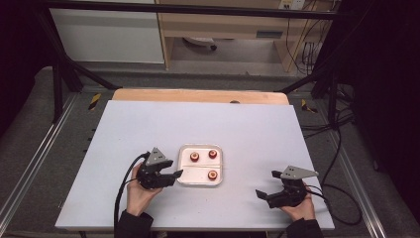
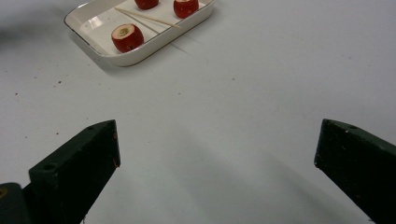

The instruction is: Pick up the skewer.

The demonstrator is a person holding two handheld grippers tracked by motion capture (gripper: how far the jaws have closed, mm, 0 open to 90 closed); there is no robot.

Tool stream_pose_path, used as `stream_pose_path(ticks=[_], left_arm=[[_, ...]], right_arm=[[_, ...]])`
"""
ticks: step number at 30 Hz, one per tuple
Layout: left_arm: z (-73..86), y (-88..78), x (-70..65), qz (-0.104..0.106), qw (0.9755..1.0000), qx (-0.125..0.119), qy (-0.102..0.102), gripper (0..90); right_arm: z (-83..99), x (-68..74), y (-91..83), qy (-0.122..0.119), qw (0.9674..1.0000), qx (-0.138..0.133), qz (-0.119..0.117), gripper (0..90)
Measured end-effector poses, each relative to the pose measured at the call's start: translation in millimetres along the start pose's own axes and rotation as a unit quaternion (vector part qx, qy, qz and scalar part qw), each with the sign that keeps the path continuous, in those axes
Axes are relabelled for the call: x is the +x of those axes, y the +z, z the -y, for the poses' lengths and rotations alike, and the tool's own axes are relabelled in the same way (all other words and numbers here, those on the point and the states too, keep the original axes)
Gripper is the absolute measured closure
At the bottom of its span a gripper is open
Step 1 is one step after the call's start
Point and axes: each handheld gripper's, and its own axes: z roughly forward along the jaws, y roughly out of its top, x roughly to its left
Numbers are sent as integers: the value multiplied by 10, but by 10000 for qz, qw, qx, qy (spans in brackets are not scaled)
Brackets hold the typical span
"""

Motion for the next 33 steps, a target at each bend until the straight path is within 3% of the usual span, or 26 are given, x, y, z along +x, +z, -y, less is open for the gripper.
stream_pose_path(ticks=[2, 8, 16, 20, 26, 33], left_arm=[[-28, 38, -4, -143, 9999, 59, -12, 541], [-100, 160, 13, -228, 9997, 101, -73, 712], [-149, 383, -14, -190, 9995, 237, 66, 891], [-167, 481, -26, -229, 9991, 315, 159, 898], [-154, 611, 19, -283, 9985, 451, 139, 898], [-127, 665, 43, -327, 9978, 534, 215, 897]], right_arm=[[3, -1, 6, -15, 10000, 25, 33, 7], [5, 2, 16, -11, 10000, 38, 27, 8], [4, 2, 16, -6, 10000, 18, 21, 8], [5, 3, 19, -13, 10000, 35, 19, 8], [5, 1, 19, -18, 10000, 35, 22, 8], [7, 3, 20, -24, 10000, 38, 15, 8]])
